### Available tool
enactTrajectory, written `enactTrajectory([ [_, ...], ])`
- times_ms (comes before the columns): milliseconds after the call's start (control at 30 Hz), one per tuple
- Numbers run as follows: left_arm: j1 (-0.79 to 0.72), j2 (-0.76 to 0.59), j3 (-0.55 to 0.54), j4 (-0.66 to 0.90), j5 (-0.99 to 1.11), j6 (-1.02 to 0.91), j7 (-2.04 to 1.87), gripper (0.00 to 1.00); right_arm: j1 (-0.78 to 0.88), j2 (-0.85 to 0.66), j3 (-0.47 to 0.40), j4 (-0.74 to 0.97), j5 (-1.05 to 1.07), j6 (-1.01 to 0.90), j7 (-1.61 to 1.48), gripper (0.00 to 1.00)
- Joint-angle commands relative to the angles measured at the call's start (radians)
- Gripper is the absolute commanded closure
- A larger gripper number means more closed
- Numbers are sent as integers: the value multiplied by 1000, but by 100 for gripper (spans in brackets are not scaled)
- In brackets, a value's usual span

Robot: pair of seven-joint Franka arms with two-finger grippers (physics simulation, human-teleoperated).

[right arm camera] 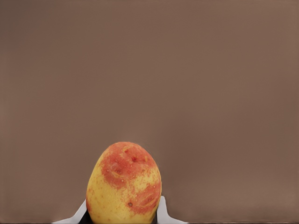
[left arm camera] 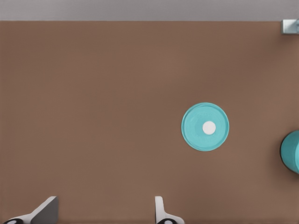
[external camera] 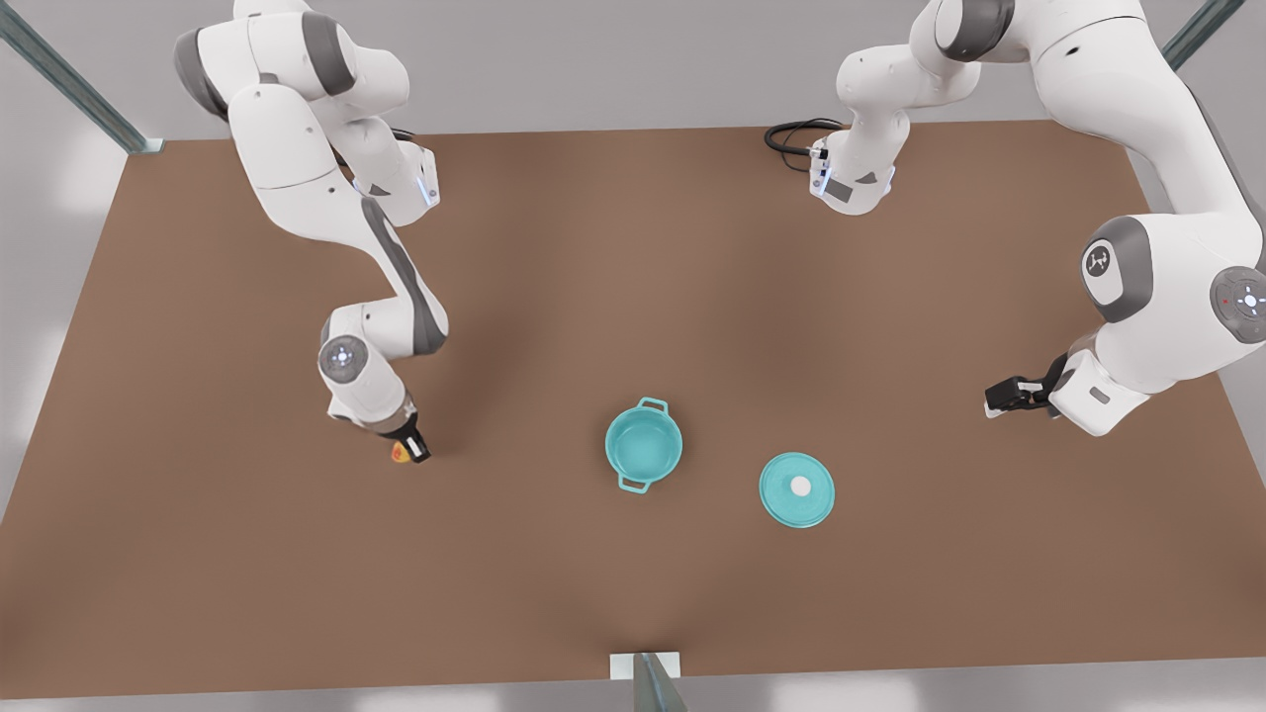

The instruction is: Open the pot lid and put the potato into the pot

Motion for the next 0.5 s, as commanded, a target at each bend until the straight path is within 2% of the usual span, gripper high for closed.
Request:
enactTrajectory([
  [0,-1,-1,0,1,2,0,27,0,12,-12,1,1,-2,-54,31,48],
  [267,-1,-1,0,1,4,0,28,0,106,-110,4,3,-2,-178,32,48],
  [467,-1,-1,0,1,4,0,28,0,143,-140,58,33,1,-252,32,49],
])
